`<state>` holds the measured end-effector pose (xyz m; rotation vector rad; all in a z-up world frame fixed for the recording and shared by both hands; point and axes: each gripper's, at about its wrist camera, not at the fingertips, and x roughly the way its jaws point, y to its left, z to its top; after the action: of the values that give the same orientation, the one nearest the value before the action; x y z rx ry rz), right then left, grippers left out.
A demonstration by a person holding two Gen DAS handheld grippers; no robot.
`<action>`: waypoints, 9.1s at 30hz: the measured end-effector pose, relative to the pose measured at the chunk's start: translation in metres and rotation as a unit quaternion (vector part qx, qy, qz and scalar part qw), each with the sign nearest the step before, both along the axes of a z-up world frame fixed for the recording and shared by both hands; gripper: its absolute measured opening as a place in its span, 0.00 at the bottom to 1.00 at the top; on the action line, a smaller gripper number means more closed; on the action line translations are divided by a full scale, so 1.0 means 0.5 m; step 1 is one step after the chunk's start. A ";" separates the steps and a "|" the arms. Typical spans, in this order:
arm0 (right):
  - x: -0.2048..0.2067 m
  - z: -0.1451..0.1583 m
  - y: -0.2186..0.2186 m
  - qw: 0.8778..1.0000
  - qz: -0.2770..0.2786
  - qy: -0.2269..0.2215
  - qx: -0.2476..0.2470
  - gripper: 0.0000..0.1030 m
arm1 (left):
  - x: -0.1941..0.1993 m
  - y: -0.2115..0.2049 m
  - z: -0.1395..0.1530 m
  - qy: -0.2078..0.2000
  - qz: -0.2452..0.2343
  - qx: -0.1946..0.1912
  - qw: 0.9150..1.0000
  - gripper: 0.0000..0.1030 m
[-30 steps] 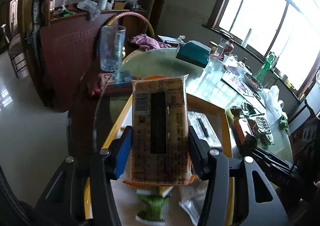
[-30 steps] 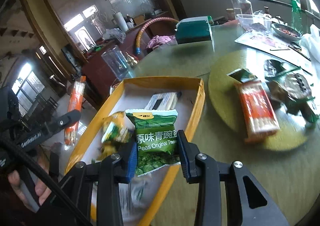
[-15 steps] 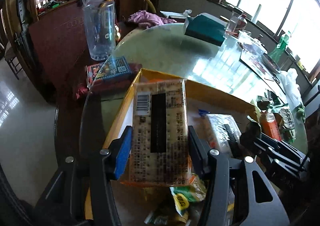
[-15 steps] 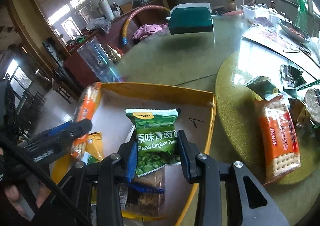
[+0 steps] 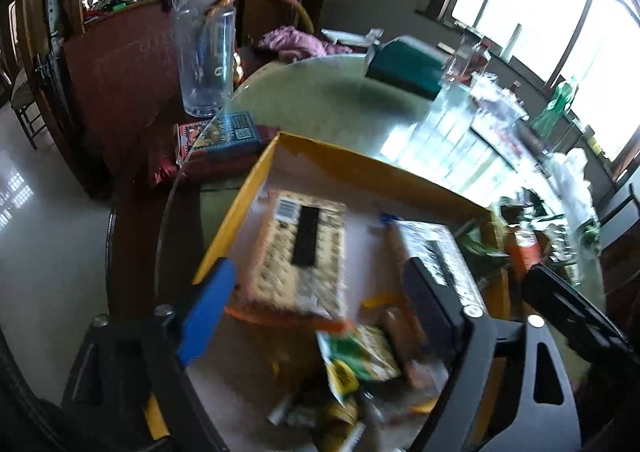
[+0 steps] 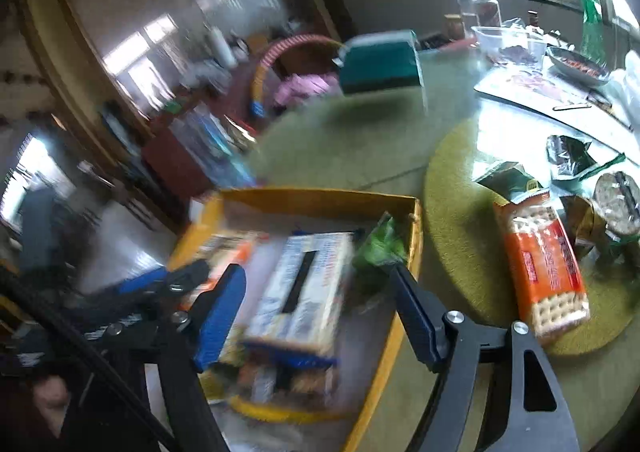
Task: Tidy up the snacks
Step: 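Open both tools to drop the pea packet and cracker pack into the tray, then return both tools to the snack pile on the lazy-susan, then grasp a round biscuit pack with the right tool while the left tool grasps an orange cracker pack, then lift both packs and hold them above the table, then carry both packs over the yellow tray and open both tools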
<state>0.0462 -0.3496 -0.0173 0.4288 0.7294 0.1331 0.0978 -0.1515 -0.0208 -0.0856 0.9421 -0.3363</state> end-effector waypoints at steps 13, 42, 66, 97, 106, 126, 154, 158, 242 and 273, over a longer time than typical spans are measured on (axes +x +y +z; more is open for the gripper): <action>-0.250 -0.020 -0.093 0.995 -0.082 -0.052 0.010 0.72 | -0.215 -0.054 0.046 -0.097 0.015 0.018 0.995 0.84; -0.298 -0.147 -0.362 0.971 -0.180 0.081 -0.133 0.72 | -0.340 -0.418 -0.107 -0.059 -0.082 0.043 0.994 0.85; -0.144 -0.138 -0.494 0.969 -0.178 0.069 -0.159 0.71 | -0.220 -0.461 -0.116 -0.037 -0.024 0.036 0.998 0.88; -0.136 -0.153 -0.486 0.958 -0.193 0.111 -0.182 0.73 | -0.112 -0.536 -0.096 -0.008 -0.021 0.041 0.999 0.82; -0.223 -0.154 -0.429 0.955 -0.210 0.115 -0.177 0.73 | -0.124 -0.559 -0.114 -0.021 -0.052 0.084 0.995 0.79; -0.339 -0.158 -0.305 0.954 -0.210 0.114 -0.178 0.73 | -0.381 -0.365 -0.119 -0.058 -0.160 0.092 0.981 0.59; -0.298 -0.159 -0.293 0.962 -0.171 0.104 -0.184 0.74 | -0.342 -0.384 -0.124 -0.051 -0.172 0.105 0.978 0.58; -0.317 -0.159 -0.284 0.964 -0.178 0.100 -0.172 0.74 | -0.363 -0.358 -0.126 -0.061 -0.181 0.094 0.977 0.57; -0.207 -0.076 -0.109 0.996 -0.046 0.035 -0.063 0.27 | -0.295 -0.077 0.075 -0.101 -0.037 -0.043 0.993 0.56; -0.175 -0.140 -0.057 0.981 0.000 0.102 -0.163 0.74 | -0.226 -0.077 0.284 -0.171 -0.095 -0.085 0.977 0.56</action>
<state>-0.0415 -0.3781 -0.0875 0.1306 0.9352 -0.0323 -0.0149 -0.1902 0.1214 -0.0913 0.5784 -0.5883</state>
